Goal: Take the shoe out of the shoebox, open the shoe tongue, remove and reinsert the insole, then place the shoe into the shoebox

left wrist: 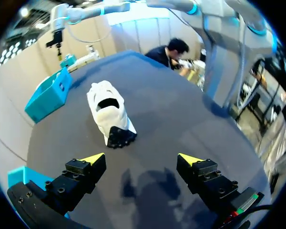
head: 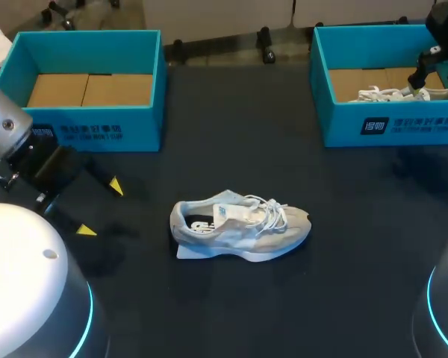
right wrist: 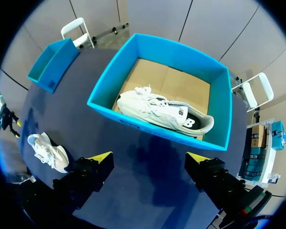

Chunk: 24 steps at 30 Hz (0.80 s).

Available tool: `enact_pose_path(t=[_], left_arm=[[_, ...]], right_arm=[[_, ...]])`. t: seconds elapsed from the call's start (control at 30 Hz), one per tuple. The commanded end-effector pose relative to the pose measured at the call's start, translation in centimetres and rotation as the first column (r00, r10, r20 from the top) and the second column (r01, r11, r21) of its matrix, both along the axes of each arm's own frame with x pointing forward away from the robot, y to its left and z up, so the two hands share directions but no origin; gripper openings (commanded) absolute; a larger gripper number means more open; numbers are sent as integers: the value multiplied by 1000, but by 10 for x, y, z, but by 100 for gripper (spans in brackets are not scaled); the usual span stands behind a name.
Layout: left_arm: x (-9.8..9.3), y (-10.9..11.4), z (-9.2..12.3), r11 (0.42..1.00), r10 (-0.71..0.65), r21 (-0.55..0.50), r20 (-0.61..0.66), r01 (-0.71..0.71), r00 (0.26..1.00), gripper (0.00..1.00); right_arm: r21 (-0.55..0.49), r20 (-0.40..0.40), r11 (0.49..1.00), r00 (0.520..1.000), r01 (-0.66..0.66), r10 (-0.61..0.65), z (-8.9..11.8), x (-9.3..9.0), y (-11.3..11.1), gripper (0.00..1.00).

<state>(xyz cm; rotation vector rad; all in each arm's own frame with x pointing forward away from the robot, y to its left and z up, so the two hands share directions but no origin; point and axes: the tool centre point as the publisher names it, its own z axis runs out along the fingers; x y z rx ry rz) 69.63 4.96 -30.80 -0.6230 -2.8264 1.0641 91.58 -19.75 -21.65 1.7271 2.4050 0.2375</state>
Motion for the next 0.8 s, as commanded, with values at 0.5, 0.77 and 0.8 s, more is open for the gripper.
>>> enact_pose_path(t=[0.5, 0.77, 0.8], left_arm=[[14, -22, -33, 945, 238, -197, -141, -263, 961, 100], [25, -22, -49, 919, 295, -215, -185, -331, 937, 100], [27, -22, -50, 916, 299, -219, -188, -337, 935, 100]], right_arm=[[-1, 0, 1000, 1000, 1, -1, 0, 0, 0, 100], [-1, 0, 1000, 1000, 1, -1, 0, 0, 0, 100], [-1, 0, 1000, 1000, 1, -1, 0, 0, 0, 100]])
